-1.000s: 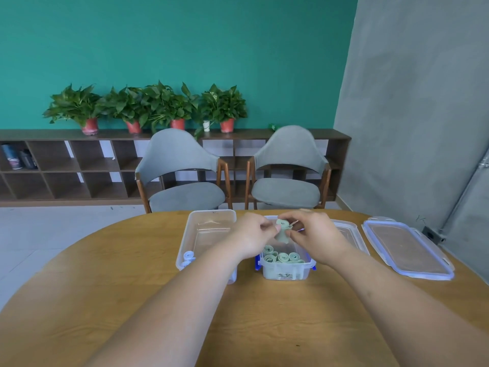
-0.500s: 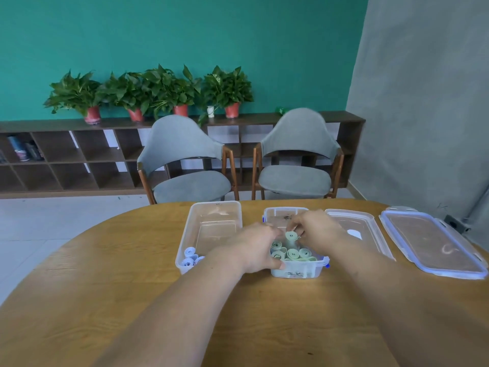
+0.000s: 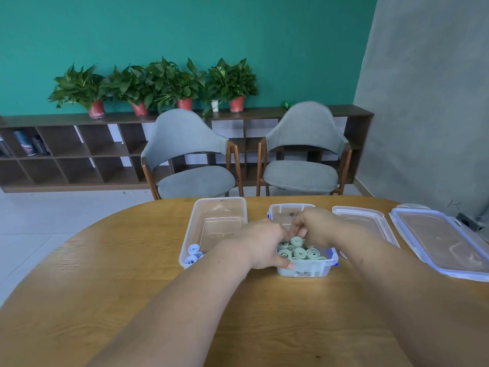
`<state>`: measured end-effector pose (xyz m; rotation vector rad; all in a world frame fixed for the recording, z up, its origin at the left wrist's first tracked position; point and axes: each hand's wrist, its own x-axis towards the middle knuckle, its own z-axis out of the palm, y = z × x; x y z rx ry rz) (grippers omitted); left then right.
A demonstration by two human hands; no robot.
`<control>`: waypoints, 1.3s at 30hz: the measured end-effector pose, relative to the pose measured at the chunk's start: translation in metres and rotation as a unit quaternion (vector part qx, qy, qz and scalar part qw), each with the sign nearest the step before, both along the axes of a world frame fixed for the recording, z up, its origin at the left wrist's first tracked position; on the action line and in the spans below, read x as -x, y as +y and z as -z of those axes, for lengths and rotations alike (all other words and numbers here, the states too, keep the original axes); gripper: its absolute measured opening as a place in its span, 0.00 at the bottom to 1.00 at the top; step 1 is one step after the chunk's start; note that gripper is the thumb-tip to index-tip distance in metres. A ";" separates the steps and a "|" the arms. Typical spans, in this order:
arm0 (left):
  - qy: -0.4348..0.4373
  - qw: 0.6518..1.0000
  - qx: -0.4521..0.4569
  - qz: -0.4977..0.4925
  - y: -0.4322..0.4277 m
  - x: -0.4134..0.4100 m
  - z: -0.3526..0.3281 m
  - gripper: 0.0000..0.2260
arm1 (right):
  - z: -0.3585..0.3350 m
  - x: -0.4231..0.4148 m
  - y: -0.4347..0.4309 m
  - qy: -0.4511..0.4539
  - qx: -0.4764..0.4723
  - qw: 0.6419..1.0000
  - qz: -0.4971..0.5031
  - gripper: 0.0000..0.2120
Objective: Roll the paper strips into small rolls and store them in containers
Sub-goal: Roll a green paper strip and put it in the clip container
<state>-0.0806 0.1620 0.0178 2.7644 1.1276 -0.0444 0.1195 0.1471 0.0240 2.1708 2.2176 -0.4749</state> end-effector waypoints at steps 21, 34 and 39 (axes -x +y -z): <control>0.040 0.999 0.001 0.004 -0.001 -0.005 -0.001 0.27 | 0.010 -0.004 -0.013 0.091 -0.023 0.995 0.016 0.10; 0.029 0.999 0.027 -0.003 -0.004 -0.006 -0.009 0.33 | 0.011 0.001 -0.013 0.038 -0.032 0.999 -0.002 0.14; 0.030 0.999 0.027 -0.005 -0.006 -0.007 -0.013 0.33 | 0.014 0.003 -0.011 0.027 -0.051 0.998 0.003 0.16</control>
